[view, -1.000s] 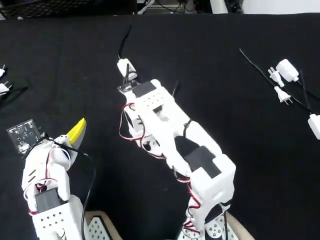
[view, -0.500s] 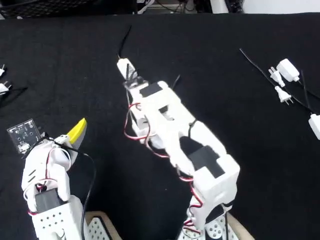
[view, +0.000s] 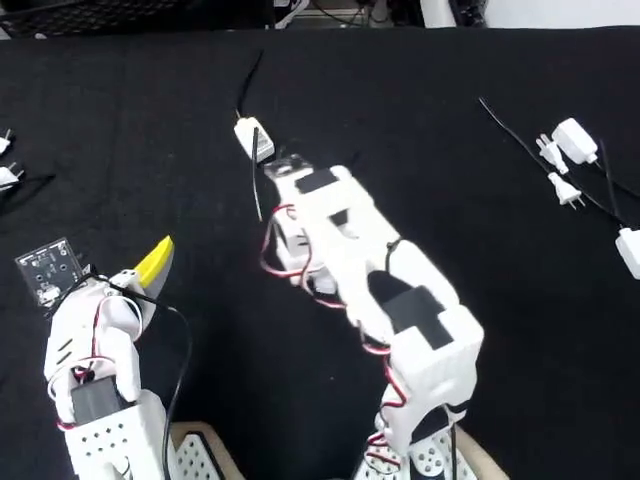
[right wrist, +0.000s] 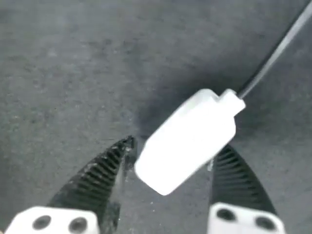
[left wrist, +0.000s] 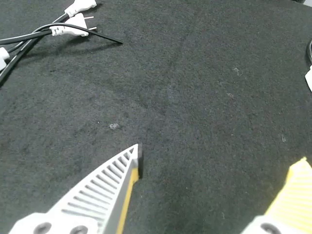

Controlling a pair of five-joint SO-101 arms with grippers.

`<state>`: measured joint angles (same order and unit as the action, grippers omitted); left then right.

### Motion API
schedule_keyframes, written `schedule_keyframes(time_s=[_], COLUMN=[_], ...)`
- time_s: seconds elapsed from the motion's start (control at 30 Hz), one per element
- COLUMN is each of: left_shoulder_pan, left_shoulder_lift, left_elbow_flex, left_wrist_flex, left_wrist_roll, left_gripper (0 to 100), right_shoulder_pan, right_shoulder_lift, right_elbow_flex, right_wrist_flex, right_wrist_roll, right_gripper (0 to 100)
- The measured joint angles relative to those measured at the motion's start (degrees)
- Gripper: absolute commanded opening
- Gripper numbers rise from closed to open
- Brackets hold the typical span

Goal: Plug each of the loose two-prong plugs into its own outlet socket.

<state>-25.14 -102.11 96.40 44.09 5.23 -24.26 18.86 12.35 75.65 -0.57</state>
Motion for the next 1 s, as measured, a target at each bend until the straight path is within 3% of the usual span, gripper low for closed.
schedule_keyframes(time_s=[0.2, 0.43, 0.6, 0.8, 1.0], left_shoulder_pan=[0.0, 0.0, 0.0, 0.0, 0.0], left_shoulder_lift=[0.0, 0.0, 0.0, 0.0, 0.0], left_elbow_flex=[0.0, 0.0, 0.0, 0.0, 0.0], left_wrist_flex=[0.0, 0.0, 0.0, 0.0, 0.0], left_wrist_roll=[0.0, 0.0, 0.0, 0.0, 0.0], left_gripper=[44, 44, 44, 44, 44], right_shoulder_pan=[7.6, 7.8, 3.2, -6.6, -12.0], right_shoulder_lift=[0.0, 0.0, 0.0, 0.0, 0.0], right_elbow_flex=[1.6, 1.6, -4.0, -11.5, -15.7], right_wrist_flex=[-2.3, -2.4, 0.5, 2.5, 2.8], right_wrist_roll=[3.3, 5.7, 6.3, 6.3, 6.3], right_gripper=[23.3, 23.3, 22.1, 1.1, 11.5])
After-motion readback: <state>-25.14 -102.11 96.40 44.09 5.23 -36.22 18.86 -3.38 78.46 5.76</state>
